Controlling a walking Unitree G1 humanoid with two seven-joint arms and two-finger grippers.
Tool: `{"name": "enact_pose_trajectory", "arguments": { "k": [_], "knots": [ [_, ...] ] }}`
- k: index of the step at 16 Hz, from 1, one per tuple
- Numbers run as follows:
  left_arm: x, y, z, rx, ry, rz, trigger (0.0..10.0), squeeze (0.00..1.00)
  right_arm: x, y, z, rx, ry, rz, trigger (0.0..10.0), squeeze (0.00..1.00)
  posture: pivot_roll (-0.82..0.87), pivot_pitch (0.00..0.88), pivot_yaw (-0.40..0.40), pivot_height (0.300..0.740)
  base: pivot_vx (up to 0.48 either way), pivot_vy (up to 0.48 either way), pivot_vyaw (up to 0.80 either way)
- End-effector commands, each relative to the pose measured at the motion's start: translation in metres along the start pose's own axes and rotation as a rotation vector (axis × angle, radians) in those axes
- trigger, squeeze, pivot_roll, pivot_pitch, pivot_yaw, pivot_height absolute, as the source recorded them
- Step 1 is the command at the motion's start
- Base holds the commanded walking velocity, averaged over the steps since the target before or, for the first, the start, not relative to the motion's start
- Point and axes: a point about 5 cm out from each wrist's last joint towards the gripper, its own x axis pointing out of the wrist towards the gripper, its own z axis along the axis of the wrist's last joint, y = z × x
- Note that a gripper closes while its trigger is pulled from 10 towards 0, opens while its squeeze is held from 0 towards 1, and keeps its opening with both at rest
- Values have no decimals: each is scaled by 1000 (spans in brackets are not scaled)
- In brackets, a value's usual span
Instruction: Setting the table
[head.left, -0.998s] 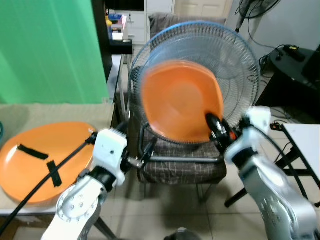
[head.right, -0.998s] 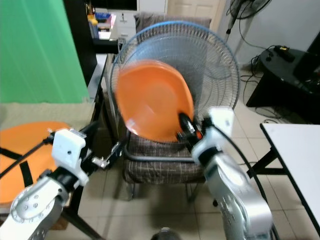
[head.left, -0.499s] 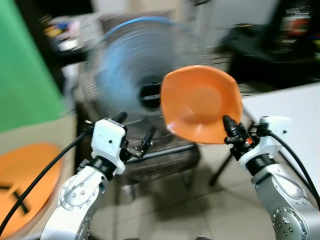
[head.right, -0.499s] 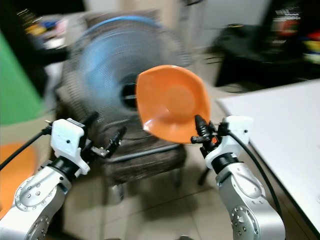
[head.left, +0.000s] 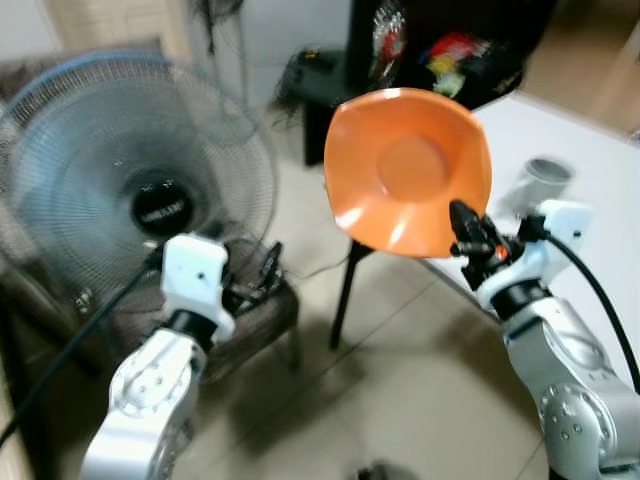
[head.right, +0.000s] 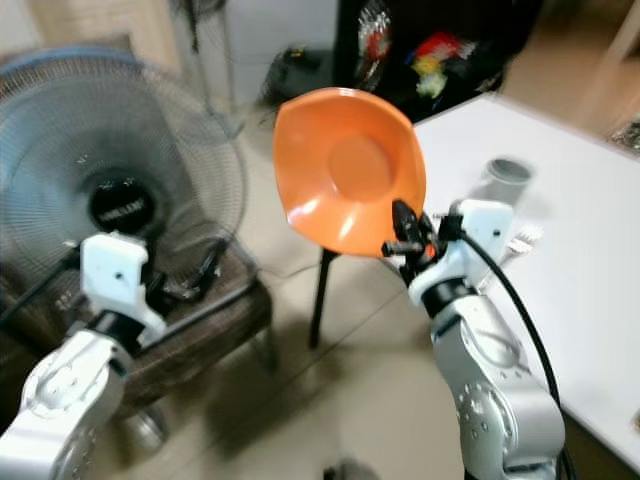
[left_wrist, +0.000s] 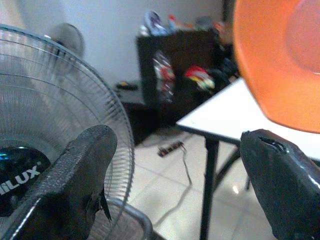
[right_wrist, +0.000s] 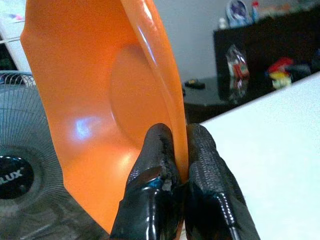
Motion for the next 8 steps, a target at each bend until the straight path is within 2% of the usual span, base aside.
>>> {"name": "enact_pose_trajectory", "arguments": {
  "k": [1,8],
  "knots": [
    [-2,2,-5,4,24,31,10000,0,2,3,4,-2,-5,19,10000,0,45,0,-23,740,0,0,-788],
    [-5,9,-10,36,55,89,10000,0,9,6,2,16,36,40,10000,0,62,0,-52,740,0,0,-788]
  ]
}}
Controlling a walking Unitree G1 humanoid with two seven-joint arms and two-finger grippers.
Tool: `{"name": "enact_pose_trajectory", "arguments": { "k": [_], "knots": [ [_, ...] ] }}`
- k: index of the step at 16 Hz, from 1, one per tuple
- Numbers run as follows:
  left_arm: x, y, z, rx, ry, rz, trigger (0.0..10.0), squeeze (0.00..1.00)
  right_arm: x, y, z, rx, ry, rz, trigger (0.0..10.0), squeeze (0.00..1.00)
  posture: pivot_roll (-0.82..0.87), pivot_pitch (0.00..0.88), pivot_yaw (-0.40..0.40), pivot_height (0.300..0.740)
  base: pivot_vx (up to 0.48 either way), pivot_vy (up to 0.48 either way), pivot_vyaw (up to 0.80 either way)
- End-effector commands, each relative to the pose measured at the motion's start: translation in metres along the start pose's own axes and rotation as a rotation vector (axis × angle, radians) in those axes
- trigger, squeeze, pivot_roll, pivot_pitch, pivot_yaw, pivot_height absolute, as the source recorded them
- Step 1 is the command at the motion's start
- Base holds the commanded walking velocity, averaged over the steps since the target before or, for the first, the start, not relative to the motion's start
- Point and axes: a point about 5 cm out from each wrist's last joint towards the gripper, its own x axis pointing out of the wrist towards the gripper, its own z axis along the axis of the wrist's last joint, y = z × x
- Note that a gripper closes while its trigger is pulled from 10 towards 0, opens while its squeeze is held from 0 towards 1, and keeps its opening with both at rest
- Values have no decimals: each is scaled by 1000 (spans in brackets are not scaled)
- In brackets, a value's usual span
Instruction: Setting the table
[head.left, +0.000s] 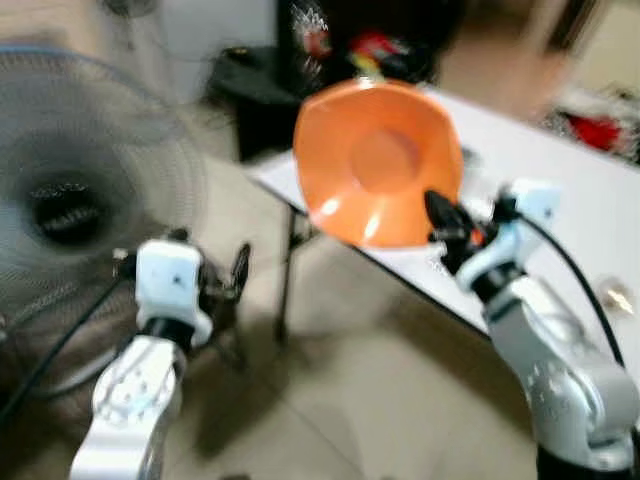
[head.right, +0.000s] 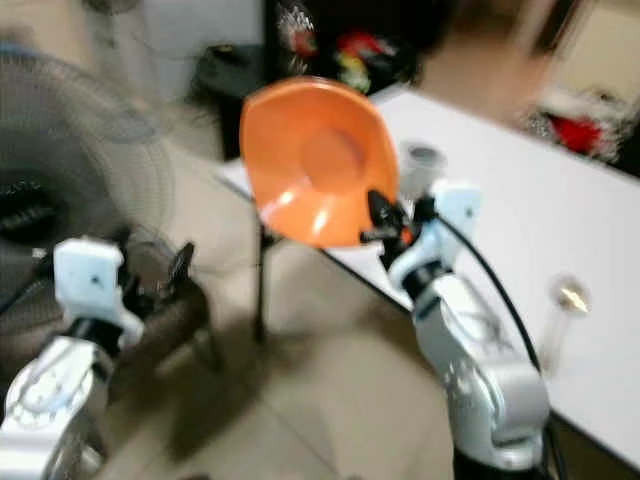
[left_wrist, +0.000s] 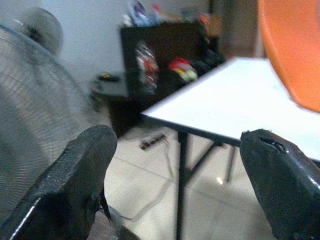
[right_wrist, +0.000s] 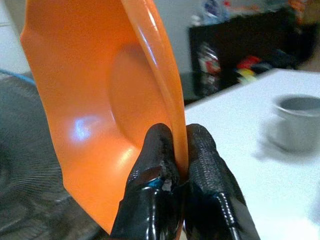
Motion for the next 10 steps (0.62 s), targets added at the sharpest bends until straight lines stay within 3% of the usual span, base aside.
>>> {"name": "enact_pose_trajectory", "arguments": {
  "k": [1,5,8,10],
  "knots": [
    [2,-3,0,25,10,-26,10000,0,0,-5,2,6,-8,-29,10000,0,61,0,-49,740,0,0,-788],
    [5,-4,0,8,0,-41,10000,0,-3,-8,1,3,15,-60,10000,0,41,0,-34,740,0,0,-788],
    [6,-3,-1,9,2,-35,10000,0,0,-10,-3,2,39,-74,10000,0,43,0,-38,740,275,0,-788],
    [8,-3,1,11,-1,-38,10000,0,6,-9,1,15,31,-68,10000,0,45,0,-42,740,343,0,0]
  ]
}}
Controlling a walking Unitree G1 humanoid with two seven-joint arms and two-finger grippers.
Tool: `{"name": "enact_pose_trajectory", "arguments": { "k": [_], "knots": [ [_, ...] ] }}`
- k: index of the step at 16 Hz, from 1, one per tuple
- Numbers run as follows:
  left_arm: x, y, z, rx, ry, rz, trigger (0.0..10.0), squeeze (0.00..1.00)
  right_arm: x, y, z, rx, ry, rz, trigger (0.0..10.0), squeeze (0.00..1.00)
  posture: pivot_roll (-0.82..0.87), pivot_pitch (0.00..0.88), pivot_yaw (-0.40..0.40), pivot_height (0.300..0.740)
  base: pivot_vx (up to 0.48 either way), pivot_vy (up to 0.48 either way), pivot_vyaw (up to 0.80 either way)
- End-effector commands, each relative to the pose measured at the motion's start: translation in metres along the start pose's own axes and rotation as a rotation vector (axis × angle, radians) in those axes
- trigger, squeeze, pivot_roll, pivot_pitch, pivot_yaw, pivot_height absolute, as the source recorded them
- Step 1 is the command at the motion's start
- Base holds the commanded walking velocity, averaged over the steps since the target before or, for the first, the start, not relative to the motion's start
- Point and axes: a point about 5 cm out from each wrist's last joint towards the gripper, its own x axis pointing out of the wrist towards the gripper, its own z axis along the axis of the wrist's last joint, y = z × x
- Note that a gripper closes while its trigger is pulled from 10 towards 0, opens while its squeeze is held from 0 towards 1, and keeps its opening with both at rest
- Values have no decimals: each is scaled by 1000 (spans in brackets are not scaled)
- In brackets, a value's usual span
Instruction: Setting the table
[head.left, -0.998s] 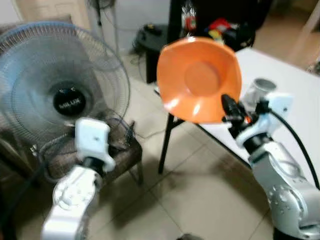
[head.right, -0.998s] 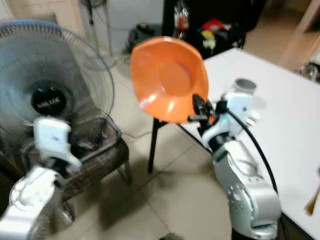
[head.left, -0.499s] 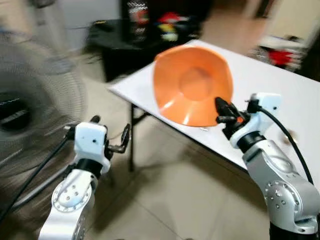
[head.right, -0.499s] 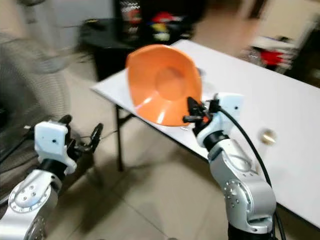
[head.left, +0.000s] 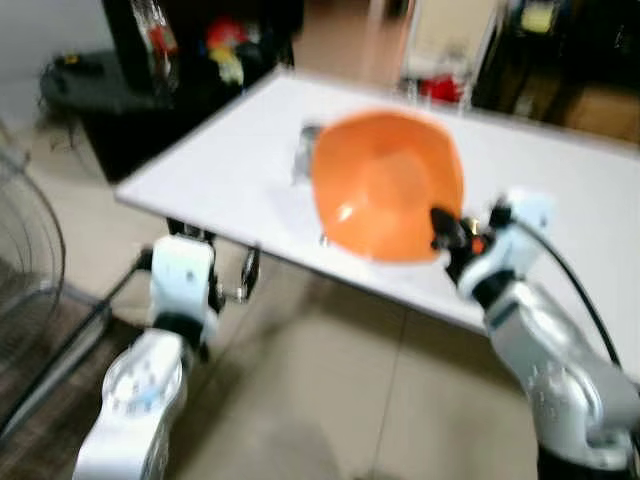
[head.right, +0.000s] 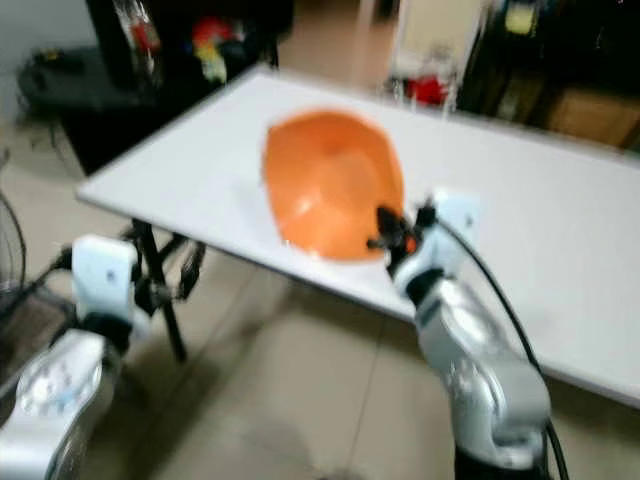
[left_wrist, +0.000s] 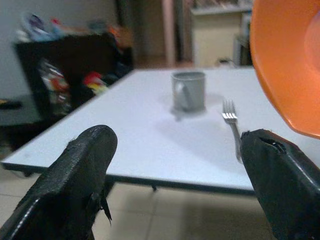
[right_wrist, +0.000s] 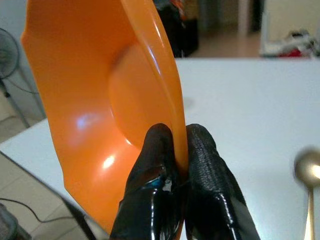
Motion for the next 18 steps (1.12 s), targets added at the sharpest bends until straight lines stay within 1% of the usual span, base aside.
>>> {"name": "enact_pose_trajectory", "arguments": {
  "k": [1,6,9,14,18],
  "knots": [
    [0,0,-4,-5,20,1,10000,0,4,3,8,-1,-30,23,10000,0,48,0,-45,740,349,0,0],
    [0,2,-4,1,22,2,10000,0,6,5,5,-14,-6,41,10000,0,49,0,-44,740,346,0,0],
    [2,3,-4,4,19,0,10000,0,7,4,2,-11,14,28,10000,0,51,0,-41,740,347,0,0],
    [6,4,-3,11,12,-15,10000,0,9,4,3,0,4,31,10000,0,53,0,-32,740,346,0,-766],
    [7,4,-2,19,8,-25,10000,0,13,3,4,22,-4,26,10000,0,61,0,-29,740,341,0,0]
  ]
}}
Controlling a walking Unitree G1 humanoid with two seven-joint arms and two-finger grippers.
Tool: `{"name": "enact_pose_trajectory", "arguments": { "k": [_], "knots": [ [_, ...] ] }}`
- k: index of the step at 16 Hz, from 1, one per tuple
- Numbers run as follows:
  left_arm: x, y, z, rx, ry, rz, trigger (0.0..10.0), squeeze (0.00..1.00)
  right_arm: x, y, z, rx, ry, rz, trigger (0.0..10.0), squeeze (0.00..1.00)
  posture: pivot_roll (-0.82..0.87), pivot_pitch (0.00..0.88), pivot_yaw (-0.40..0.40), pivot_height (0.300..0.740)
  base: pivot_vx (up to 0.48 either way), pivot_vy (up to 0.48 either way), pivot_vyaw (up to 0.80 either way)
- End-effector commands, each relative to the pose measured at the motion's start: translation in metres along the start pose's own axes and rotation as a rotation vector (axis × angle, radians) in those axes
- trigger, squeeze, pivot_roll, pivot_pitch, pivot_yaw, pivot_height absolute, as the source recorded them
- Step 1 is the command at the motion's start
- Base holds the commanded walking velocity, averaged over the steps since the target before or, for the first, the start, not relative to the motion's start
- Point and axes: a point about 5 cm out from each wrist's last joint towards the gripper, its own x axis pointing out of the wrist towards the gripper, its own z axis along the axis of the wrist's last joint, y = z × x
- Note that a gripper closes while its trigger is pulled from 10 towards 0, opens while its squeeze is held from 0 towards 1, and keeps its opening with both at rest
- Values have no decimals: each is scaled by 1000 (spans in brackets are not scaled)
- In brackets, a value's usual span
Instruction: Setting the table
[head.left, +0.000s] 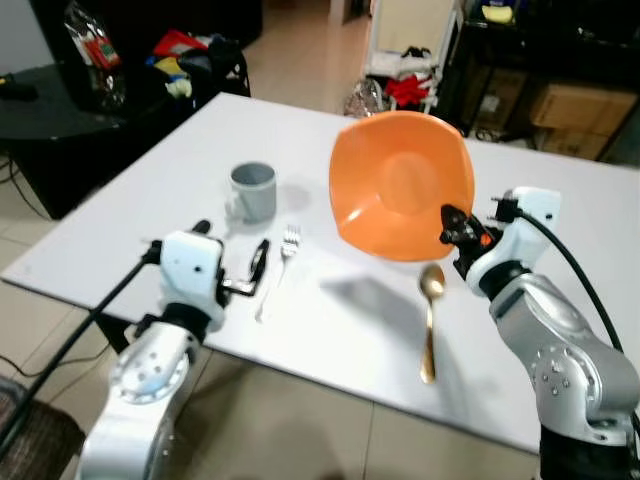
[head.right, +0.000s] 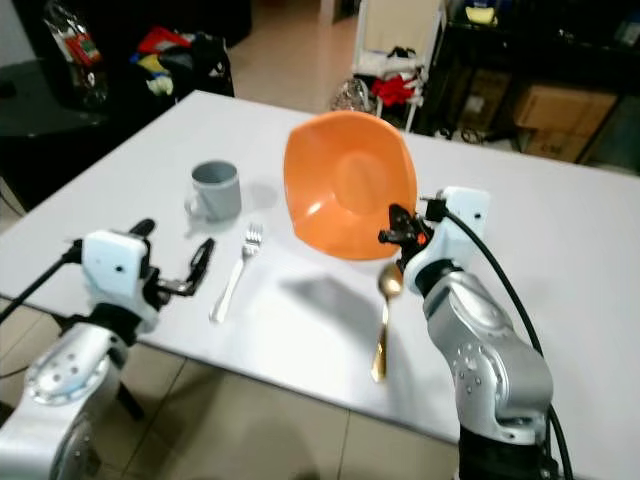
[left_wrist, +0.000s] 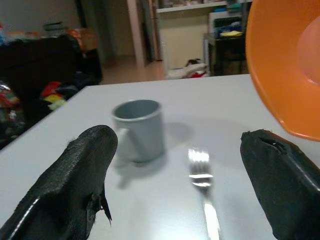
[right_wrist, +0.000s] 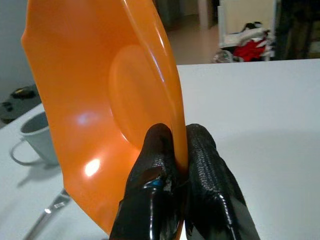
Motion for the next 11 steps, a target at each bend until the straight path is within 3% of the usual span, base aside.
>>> {"name": "enact_pose_trajectory", "arguments": {
  "k": [1,8,11],
  "knots": [
    [0,5,0,9,3,7,10000,0,3,13,10,9,-49,65,10000,0,67,0,-31,740,337,0,0],
    [0,9,2,37,8,-16,10000,0,13,12,2,89,23,61,10000,0,89,0,-24,740,337,0,0],
    [-5,-5,2,10,18,-161,10000,0,22,9,-6,167,130,41,10000,0,90,0,-19,740,94,0,0]
  ]
}}
